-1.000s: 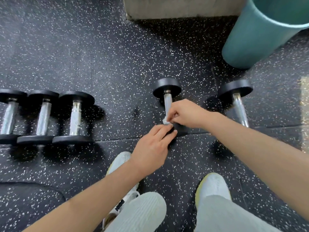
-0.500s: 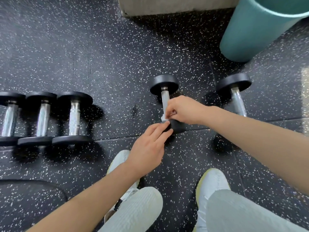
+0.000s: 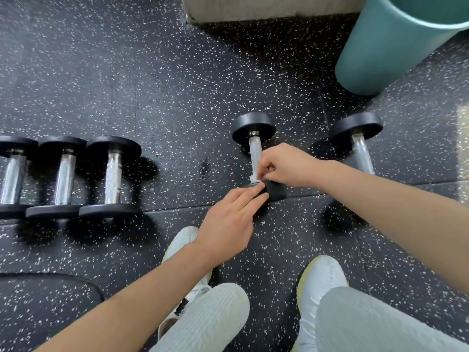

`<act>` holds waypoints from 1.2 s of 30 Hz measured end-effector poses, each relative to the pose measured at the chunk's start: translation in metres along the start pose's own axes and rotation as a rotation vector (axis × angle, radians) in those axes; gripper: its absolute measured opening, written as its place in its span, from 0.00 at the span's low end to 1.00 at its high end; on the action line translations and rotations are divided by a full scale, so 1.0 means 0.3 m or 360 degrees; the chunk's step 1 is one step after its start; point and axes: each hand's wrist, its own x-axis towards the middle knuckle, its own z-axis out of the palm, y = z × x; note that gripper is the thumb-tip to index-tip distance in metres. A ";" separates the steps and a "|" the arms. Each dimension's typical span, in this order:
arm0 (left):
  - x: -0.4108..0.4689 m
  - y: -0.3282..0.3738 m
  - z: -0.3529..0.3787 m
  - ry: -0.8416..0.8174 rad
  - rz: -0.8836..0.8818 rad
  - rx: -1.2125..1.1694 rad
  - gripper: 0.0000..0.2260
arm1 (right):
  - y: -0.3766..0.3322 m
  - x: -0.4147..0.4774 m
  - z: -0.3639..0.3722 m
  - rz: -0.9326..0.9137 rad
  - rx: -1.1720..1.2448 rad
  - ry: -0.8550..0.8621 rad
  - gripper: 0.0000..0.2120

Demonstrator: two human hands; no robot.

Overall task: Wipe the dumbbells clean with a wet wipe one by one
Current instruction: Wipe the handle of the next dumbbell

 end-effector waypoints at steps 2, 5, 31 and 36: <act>-0.004 0.005 -0.002 -0.0001 -0.0025 0.0009 0.24 | 0.003 0.015 -0.008 0.0016 0.0040 0.0023 0.08; -0.004 0.008 -0.003 -0.0005 -0.0048 0.0048 0.24 | 0.008 0.052 -0.004 0.0064 0.0075 0.0280 0.07; 0.037 0.007 -0.003 -0.0012 0.0074 -0.0013 0.22 | -0.029 0.030 0.028 0.0220 -0.0376 0.0435 0.10; 0.045 0.018 -0.014 -0.0021 0.0066 -0.0007 0.23 | -0.010 0.135 0.046 0.0236 -0.0586 0.0713 0.06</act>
